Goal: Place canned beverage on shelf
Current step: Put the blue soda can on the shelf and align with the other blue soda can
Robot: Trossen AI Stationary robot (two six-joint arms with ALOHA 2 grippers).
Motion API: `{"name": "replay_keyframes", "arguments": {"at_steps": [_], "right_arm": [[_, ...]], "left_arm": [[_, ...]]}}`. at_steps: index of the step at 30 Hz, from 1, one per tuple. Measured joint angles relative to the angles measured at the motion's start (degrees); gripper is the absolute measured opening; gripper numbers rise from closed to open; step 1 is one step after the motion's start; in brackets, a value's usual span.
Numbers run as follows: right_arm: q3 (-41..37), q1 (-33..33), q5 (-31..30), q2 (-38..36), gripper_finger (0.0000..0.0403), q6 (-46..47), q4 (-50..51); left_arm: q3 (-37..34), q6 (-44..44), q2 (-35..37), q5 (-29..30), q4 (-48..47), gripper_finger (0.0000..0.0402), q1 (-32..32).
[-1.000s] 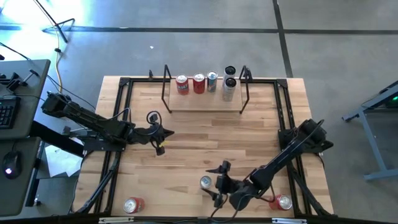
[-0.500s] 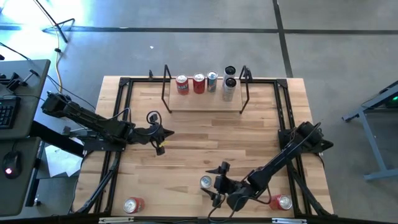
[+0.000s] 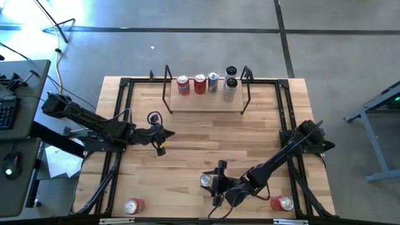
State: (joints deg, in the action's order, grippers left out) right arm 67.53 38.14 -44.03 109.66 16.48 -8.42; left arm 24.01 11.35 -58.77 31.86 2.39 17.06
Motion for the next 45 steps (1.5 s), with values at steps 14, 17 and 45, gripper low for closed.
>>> {"name": "replay_keyframes", "arguments": {"at_steps": [14, 17, 45], "right_arm": [[0.0, -19.4, 21.5, -21.9, 0.0221, -28.4, 13.9], [0.0, -28.4, 29.3, -25.7, 0.0221, -33.7, 15.6], [0.0, -68.5, 66.9, -15.4, 0.0221, -44.7, 14.0]], "left_arm": [[0.0, 0.0, 0.0, -1.7, -0.4, 0.0001, 0.0], [0.0, 0.0, 0.0, -1.7, -0.5, 0.0001, 0.1], [0.0, -5.1, 0.0, -1.7, 1.0, 0.0000, 0.1]]}}
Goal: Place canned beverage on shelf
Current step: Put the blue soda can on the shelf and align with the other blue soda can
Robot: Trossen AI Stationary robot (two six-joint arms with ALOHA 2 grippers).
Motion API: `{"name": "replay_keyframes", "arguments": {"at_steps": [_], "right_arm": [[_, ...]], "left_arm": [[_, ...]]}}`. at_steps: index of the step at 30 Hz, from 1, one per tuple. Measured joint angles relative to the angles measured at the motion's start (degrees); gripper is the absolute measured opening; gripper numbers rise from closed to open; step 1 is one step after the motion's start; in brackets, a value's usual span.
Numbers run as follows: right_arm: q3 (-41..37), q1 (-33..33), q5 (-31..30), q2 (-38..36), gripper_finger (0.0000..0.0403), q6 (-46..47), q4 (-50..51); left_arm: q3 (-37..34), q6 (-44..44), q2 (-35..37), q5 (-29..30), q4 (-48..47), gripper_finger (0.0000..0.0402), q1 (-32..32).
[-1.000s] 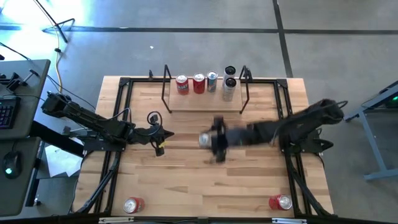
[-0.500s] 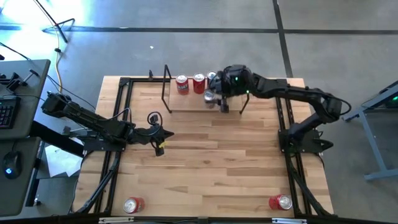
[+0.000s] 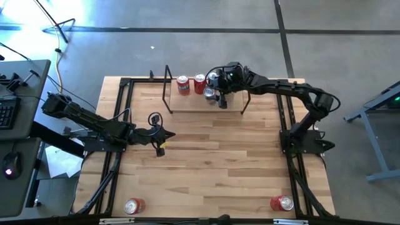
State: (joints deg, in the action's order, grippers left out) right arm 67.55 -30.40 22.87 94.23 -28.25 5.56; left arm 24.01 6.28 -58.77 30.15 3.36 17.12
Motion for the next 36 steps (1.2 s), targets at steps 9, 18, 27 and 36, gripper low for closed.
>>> {"name": "replay_keyframes", "arguments": {"at_steps": [9, 18, 27, 36], "right_arm": [[0.0, -1.1, 0.1, 0.2, 0.0221, 0.1, 0.0], [-3.8, -1.6, 0.1, 0.2, 0.0221, 0.0, -4.2], [-6.5, -1.9, -0.7, 0.2, 0.0221, 2.1, -8.8], [-6.5, -1.9, -3.6, 0.2, 0.0293, 6.0, -11.0]], "left_arm": [[0.0, 0.0, 0.0, 0.0, 0.0, 0.0001, 0.0], [0.0, 0.0, 0.0, 0.0, 0.0, 0.0000, 0.0], [0.0, 0.1, 0.0, 0.6, 0.0, 0.0000, 0.0], [0.0, 0.0, 0.0, 0.7, 0.9, 0.0001, 0.0]]}}
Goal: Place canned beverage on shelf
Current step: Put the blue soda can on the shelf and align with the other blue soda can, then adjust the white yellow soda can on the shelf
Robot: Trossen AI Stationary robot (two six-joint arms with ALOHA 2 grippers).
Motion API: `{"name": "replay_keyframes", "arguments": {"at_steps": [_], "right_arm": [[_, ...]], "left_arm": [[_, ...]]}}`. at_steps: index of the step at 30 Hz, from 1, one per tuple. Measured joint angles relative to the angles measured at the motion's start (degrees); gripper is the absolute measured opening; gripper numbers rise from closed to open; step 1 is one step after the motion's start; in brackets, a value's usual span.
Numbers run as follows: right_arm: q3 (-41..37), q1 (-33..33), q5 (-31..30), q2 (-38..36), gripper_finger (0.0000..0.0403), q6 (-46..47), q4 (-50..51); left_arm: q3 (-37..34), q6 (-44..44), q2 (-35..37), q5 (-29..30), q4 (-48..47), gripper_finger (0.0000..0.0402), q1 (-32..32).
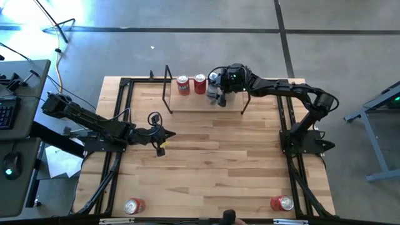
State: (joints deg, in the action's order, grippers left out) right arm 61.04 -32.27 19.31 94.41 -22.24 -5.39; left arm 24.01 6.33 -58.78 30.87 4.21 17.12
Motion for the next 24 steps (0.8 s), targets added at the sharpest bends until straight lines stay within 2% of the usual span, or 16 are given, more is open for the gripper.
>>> {"name": "replay_keyframes", "arguments": {"at_steps": [11, 15, 18, 21, 24], "right_arm": [[0.0, 0.3, -2.6, -0.4, 0.0301, 0.8, -1.5], [0.0, 1.0, -3.4, -2.8, 0.0298, 1.0, -2.0], [0.0, 2.2, -6.5, -5.3, 0.0293, 1.8, -1.0], [0.0, 4.1, -9.0, -7.5, 0.0273, 3.2, 0.4], [0.0, 8.0, -15.3, -8.3, 0.0226, 3.4, 2.6]], "left_arm": [[0.0, 0.0, 0.0, 0.0, 0.0, 0.0000, 0.0], [0.0, -0.1, 0.0, 0.0, 0.0, 0.0001, 0.0], [0.0, -0.1, 0.0, 0.2, 0.0, 0.0001, 0.0], [0.0, -0.1, 0.0, 0.4, 0.0, 0.0001, 0.0], [0.0, -0.1, 0.0, 0.4, 0.1, 0.0000, 0.0]]}}
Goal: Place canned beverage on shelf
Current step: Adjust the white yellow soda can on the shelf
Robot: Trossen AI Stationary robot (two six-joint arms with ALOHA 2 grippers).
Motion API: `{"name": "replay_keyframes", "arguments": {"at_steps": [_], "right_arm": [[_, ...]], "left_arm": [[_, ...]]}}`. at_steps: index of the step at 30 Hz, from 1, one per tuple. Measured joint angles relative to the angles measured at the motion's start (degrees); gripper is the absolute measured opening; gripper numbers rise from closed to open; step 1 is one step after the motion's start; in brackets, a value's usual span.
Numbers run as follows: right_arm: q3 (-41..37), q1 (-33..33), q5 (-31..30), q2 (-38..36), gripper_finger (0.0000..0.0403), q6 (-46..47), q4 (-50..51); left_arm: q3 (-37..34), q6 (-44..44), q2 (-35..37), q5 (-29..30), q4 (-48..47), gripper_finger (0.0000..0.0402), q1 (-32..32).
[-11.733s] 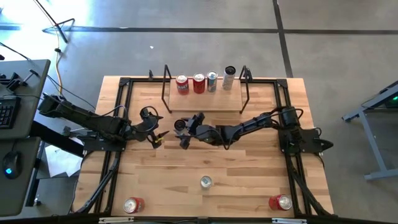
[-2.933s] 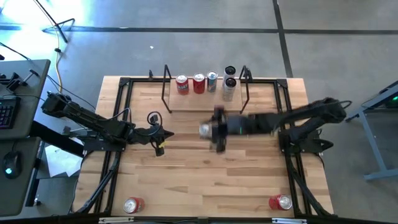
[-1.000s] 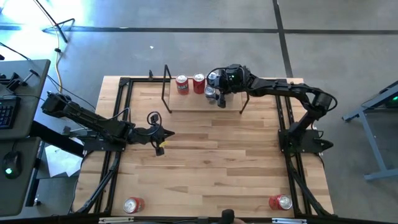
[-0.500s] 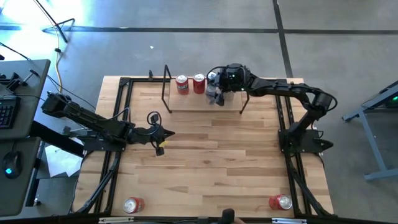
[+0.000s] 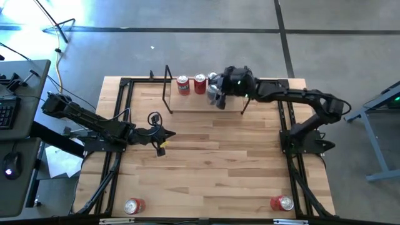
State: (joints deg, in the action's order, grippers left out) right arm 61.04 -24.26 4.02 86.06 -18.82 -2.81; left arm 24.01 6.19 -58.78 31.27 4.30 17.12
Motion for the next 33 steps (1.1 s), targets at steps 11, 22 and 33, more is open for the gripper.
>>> {"name": "replay_keyframes", "arguments": {"at_steps": [11, 22, 33], "right_arm": [[0.0, 8.3, -10.9, 0.8, 0.0021, 1.3, 2.7], [-0.1, 9.4, -10.1, 8.5, 0.0004, 4.0, 1.1], [-13.2, 12.7, -10.0, 9.9, 0.0000, 7.1, -27.2]], "left_arm": [[0.0, 0.0, 0.0, 0.0, 0.2, 0.0001, 0.0], [0.0, -0.8, 0.0, -0.1, 0.3, 0.0001, 0.0], [0.0, -0.9, 0.0, -0.2, 0.2, 0.0001, 0.0]]}}
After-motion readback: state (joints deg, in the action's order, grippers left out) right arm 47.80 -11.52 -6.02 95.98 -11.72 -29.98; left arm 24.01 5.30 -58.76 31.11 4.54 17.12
